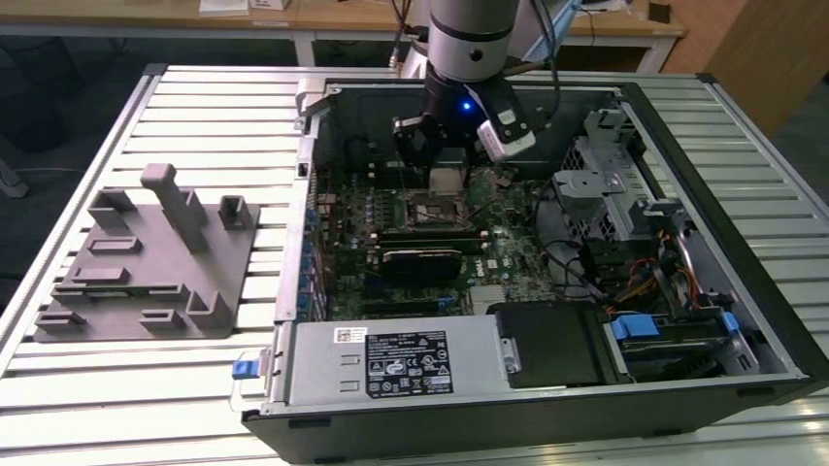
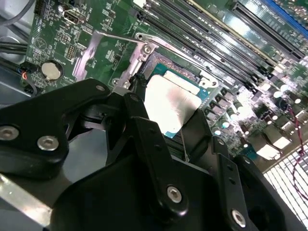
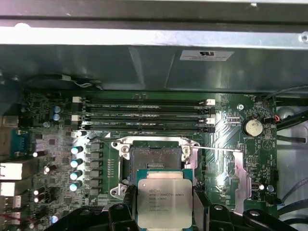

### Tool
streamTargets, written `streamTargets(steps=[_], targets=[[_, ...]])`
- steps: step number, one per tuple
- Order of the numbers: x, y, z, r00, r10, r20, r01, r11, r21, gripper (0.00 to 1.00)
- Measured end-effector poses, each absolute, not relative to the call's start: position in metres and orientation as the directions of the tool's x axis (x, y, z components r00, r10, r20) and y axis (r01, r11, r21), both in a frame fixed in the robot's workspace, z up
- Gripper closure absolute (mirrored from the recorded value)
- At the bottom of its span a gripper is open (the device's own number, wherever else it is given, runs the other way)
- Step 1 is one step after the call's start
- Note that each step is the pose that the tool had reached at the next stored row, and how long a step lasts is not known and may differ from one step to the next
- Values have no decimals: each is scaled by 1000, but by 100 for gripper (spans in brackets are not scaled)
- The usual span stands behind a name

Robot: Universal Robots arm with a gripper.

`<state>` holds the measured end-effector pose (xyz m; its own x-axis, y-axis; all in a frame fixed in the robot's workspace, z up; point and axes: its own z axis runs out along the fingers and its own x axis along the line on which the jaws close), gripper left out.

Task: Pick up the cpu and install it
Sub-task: 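Pick up the cpu and move it towards the insertion slot, then place the cpu into insertion slot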

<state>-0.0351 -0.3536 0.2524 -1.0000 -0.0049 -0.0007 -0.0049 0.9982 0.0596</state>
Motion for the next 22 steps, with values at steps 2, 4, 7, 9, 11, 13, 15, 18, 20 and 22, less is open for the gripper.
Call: streamTargets(steps=[2,4,7,9,11,13,15,18,20,22], targets=[[-33,-354,251,-1000,-5,-1,-5,998,60,45],[-33,-354,248,-1000,-5,-1,-5,998,60,45],[-33,-354,243,-1000,-5,0,-5,998,60,45],[-33,-354,240,-1000,-5,0,-5,998,60,45],[-33,-354,239,-1000,-5,0,-5,998,59,45],[-33,-354,239,-1000,-5,0,-5,998,59,45],[-33,-354,239,-1000,-5,0,-5,998,59,45],[-32,-354,238,-1000,-5,0,-5,998,59,45],[-32,-354,238,-1000,-5,0,-5,998,59,45],[-32,-354,238,-1000,-5,0,-5,998,60,45]])
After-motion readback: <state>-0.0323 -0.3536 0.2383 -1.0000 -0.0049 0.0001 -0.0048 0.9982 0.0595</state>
